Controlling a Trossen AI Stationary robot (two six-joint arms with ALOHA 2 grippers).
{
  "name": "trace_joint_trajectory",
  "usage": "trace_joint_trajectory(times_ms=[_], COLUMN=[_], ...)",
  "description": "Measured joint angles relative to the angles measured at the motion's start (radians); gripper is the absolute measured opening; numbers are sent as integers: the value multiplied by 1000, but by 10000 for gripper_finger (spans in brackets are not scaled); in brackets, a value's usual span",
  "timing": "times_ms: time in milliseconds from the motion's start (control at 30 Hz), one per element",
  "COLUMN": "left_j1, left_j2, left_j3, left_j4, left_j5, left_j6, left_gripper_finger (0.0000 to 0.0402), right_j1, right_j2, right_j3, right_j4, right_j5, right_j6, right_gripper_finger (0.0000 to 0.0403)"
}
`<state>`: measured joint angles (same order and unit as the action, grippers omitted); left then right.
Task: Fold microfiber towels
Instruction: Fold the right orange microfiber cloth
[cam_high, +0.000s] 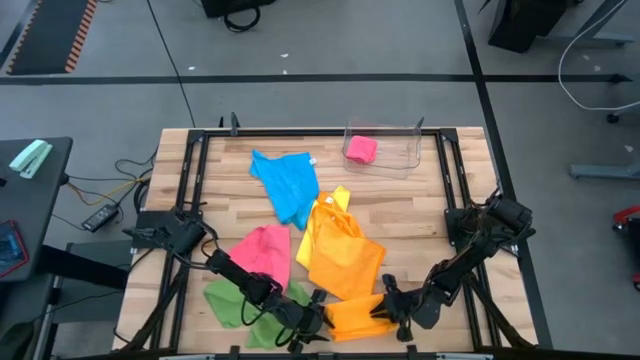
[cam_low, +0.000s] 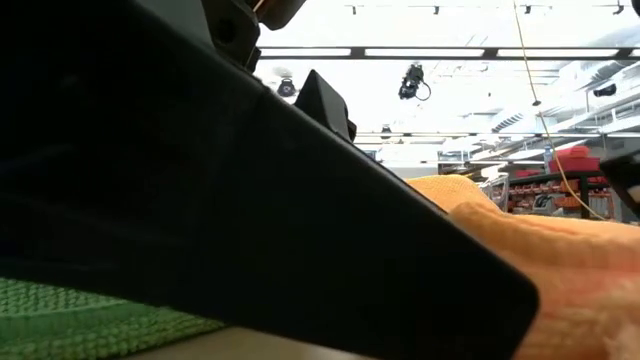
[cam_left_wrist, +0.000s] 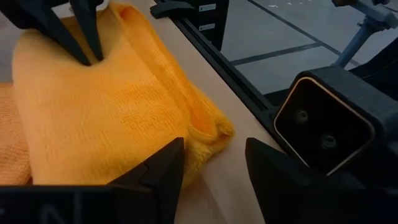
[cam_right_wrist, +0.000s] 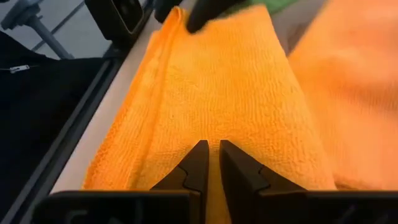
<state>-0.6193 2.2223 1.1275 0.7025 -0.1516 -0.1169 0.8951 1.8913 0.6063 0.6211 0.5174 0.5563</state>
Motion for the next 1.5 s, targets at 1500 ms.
trace_joint_trajectory(times_ms=[1500], left_j1=[0], left_j2=[-1], left_j3=[0], left_j4=[2], left_j5=[0], left_j6=[8], left_gripper_finger=[175], right_j1=[-163], right_j2=[-35], right_j3=[175], right_j4=[-118], right_j5=[-160], right_j6=[-187], right_gripper_finger=[47])
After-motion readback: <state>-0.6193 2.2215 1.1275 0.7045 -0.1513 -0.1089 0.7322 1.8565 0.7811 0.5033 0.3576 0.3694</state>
